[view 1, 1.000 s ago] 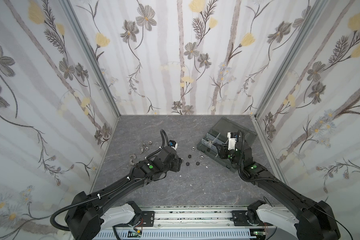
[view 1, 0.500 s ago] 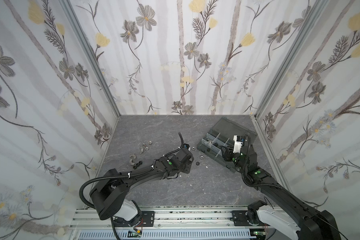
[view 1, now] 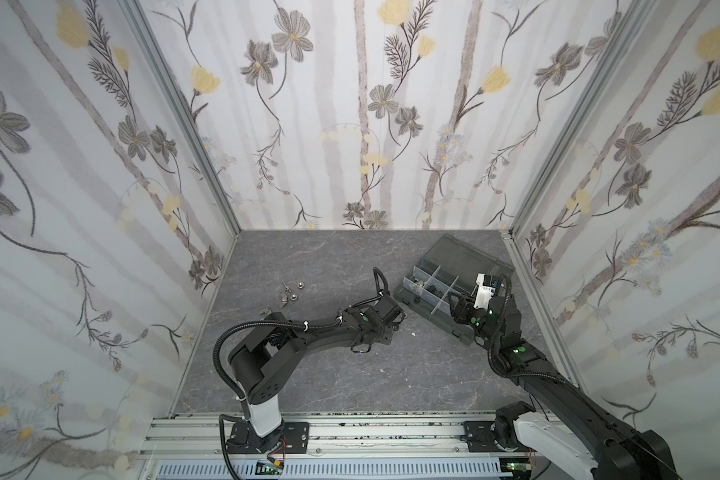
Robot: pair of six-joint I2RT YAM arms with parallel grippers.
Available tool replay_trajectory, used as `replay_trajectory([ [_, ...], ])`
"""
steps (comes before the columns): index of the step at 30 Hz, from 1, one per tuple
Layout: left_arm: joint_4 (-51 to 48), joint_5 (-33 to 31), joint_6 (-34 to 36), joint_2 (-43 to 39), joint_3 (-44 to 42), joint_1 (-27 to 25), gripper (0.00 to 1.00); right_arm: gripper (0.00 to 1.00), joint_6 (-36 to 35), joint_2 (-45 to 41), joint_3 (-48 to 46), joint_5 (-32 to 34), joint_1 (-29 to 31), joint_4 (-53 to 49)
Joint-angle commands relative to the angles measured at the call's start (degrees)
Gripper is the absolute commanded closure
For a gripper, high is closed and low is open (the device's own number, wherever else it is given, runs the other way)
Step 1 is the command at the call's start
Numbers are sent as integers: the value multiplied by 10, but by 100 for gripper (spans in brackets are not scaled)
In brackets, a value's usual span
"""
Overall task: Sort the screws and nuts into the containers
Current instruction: 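Reach the left gripper to a black hex nut while the right gripper rises, then close the left gripper on the black hex nut and lift it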
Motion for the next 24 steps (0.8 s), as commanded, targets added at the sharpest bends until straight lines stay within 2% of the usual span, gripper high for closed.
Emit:
replay_trajectory([
  [1, -9, -21, -30, 18, 11, 2, 60, 52, 8, -1, -5, -9, -1, 30],
  [10, -14, -32, -53, 46, 23, 15, 60, 52, 11, 1, -9, -13, -3, 36],
  [24, -15, -33, -52, 58, 30, 21, 59, 52, 13, 1, -11, -17, -4, 40],
])
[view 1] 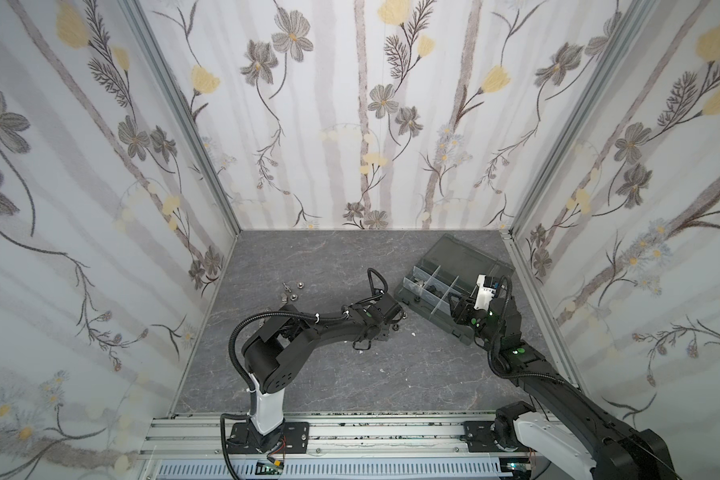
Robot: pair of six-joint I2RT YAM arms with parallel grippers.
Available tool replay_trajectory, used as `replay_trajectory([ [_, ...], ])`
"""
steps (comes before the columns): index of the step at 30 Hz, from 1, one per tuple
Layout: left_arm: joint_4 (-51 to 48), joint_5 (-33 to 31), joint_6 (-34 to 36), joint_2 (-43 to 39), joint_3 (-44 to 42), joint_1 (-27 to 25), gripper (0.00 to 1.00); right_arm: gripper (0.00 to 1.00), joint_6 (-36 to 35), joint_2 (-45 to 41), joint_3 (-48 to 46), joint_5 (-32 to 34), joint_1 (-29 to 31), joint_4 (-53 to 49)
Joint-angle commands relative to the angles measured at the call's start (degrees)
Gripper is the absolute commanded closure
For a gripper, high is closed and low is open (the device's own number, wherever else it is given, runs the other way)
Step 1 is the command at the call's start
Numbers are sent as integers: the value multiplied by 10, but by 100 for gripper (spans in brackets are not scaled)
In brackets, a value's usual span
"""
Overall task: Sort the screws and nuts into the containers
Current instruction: 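Close the left gripper on the black hex nut and lift it, then carry the black nut with the left gripper over the organizer compartment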
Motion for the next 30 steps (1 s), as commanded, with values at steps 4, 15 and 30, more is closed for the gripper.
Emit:
replay_trajectory([
  [4, -7, -9, -3, 17, 17, 0, 62, 52, 5, -1, -2, -6, 0, 21],
  [15, -22, -21, 3, 22, 30, -6, 74, 52, 5, -10, -3, -6, -2, 20],
  [30, -50, -32, 21, -3, 96, -11, 78, 52, 7, -14, -5, -8, -3, 20],
])
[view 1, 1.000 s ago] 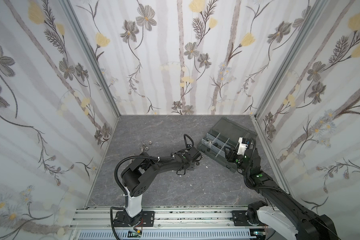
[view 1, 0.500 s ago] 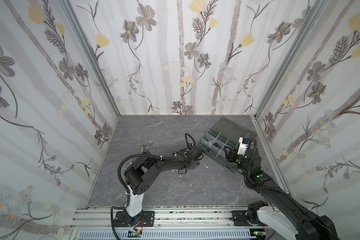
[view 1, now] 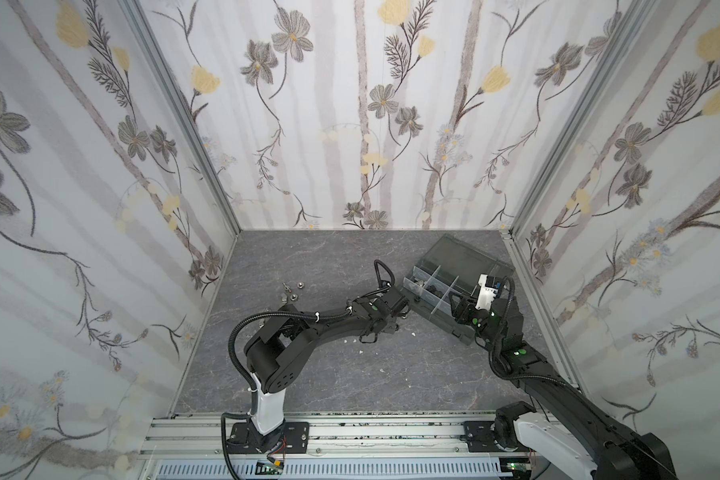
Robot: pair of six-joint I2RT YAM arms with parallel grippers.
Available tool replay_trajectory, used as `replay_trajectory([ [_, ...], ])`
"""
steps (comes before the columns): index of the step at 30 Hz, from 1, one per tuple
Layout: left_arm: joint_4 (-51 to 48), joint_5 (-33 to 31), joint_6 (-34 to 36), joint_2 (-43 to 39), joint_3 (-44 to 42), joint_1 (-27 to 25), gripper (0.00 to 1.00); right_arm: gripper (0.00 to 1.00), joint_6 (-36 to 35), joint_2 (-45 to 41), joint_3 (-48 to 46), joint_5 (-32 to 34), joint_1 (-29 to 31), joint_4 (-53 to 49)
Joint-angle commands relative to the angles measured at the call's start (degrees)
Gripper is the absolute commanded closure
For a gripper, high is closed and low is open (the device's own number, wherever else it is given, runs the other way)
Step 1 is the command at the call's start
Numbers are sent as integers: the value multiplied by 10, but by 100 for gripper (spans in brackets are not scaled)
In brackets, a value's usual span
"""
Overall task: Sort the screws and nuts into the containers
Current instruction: 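Carry the black nut with the left gripper over the organizer compartment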
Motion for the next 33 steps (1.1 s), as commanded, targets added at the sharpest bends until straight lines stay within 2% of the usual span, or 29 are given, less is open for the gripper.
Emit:
replay_trajectory([
  [1, -14, -11, 12, -3, 25, 0, 78, 52, 5, -2, -3, -6, 0, 17],
  [22, -55, 52, 43, 129, 268, 22, 78, 52, 16, -10, -13, -19, 0, 29],
  [33, -76, 62, 47, 195, 348, 27, 76, 52, 25, -7, -17, -34, 0, 38],
])
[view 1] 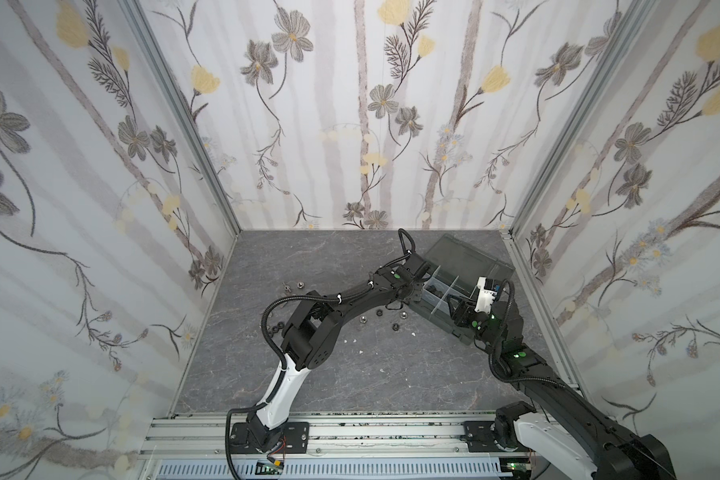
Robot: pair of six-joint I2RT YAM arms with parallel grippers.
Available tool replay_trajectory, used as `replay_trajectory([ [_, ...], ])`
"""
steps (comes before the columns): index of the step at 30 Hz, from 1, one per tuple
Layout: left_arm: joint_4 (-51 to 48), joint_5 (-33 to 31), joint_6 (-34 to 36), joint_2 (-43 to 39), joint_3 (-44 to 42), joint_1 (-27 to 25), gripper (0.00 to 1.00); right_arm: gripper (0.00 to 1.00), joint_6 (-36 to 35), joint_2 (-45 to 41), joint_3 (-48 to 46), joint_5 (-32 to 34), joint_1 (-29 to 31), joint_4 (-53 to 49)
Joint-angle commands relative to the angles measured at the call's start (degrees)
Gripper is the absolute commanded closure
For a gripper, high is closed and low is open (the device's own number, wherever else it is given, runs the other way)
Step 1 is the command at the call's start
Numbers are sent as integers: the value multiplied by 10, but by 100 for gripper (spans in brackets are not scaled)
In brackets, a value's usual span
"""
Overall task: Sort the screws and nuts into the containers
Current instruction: 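Carry the black nut with the left gripper over the organizer compartment, then open the left gripper to drop the nut into the compartment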
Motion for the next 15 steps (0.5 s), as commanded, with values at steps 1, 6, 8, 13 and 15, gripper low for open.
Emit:
replay_trajectory([
  [1, -11, 4, 3, 12, 17, 4, 74, 52, 7, -1, -1, -8, 0, 24],
  [6, -6, 10, 4, 12, 23, 7, 64, 52, 3, -7, 5, -18, 0, 17],
  [8, -4, 7, 6, 6, 22, 7, 59, 52, 0, -11, 12, -24, 1, 7],
  [13, 10, -3, 8, -32, -3, 10, 57, 52, -7, -16, 29, -28, 3, -20],
  [15, 24, -4, 6, -58, -26, 13, 55, 52, -13, -8, 43, -38, 7, -33],
])
